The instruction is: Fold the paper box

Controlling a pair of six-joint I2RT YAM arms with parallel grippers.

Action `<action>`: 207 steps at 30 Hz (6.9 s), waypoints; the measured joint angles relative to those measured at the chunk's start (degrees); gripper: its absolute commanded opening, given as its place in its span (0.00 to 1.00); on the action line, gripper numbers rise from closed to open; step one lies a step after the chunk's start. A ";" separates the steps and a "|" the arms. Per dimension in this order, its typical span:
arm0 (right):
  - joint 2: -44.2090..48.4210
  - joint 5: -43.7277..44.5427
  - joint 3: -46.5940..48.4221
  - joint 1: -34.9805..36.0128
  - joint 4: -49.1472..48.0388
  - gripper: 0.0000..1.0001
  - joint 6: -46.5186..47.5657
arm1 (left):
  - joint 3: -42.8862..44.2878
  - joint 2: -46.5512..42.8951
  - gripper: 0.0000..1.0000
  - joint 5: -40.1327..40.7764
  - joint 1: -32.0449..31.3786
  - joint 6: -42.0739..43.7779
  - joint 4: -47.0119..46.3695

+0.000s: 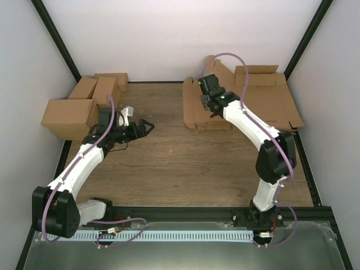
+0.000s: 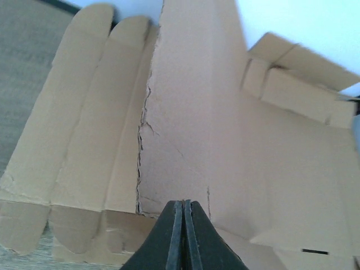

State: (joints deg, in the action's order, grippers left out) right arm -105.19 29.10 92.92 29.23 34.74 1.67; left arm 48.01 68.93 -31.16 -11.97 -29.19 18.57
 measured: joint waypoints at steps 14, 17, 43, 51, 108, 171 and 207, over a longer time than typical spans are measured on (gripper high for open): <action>19.63 3.89 5.22 19.61 11.13 0.05 4.35 | 1.75 -3.56 1.00 -0.15 -0.39 -3.78 0.72; 19.65 -1.18 7.65 29.22 15.45 0.36 0.15 | 1.81 -5.14 1.00 0.20 -0.42 -5.75 1.38; 25.86 -47.78 -30.84 2.69 3.98 0.79 -23.78 | -20.09 -9.68 0.99 8.15 -0.35 -18.40 7.43; 17.20 -49.42 -37.59 2.67 -1.77 0.74 -25.09 | -26.34 -6.64 0.99 4.17 -0.28 -20.52 -1.99; 2.80 -53.48 -32.26 0.09 -10.32 0.56 -23.41 | -9.70 13.64 0.04 6.08 -0.35 -13.27 -2.03; 11.02 -54.10 -37.13 -21.38 -6.75 0.16 -17.11 | 19.93 7.13 0.04 17.79 -0.35 15.15 40.70; 17.33 -32.13 -24.70 -9.11 1.18 0.01 -6.60 | 7.69 -4.33 0.80 11.34 -0.46 6.21 35.17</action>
State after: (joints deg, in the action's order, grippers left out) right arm -87.85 -3.03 68.23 20.12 35.92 -4.93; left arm 55.70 64.60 -19.81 -12.43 -22.98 53.74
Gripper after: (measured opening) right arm 0.015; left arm 0.340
